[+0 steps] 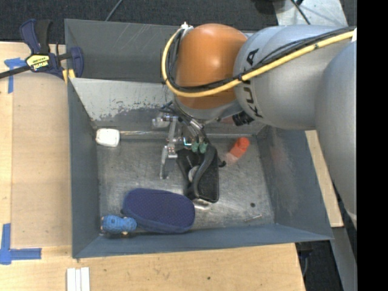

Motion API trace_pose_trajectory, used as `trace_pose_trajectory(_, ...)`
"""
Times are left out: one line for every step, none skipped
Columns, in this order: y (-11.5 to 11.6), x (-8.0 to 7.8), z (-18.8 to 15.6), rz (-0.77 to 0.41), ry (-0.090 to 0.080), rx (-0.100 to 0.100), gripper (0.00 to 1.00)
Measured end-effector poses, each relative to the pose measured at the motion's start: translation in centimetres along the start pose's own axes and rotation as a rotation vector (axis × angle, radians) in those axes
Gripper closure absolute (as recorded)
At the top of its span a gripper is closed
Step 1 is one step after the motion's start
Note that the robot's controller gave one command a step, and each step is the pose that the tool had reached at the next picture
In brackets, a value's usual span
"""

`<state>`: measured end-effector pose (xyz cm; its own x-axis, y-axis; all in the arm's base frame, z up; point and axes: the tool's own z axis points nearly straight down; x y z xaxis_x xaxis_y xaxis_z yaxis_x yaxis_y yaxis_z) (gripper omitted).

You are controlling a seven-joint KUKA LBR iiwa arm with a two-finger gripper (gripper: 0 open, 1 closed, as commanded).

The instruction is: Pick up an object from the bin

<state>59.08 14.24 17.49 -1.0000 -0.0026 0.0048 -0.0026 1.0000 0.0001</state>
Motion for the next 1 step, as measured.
trace_pose_trajectory(-4.56, 3.20, 9.18, -0.084, -0.014, -0.003, 0.00)
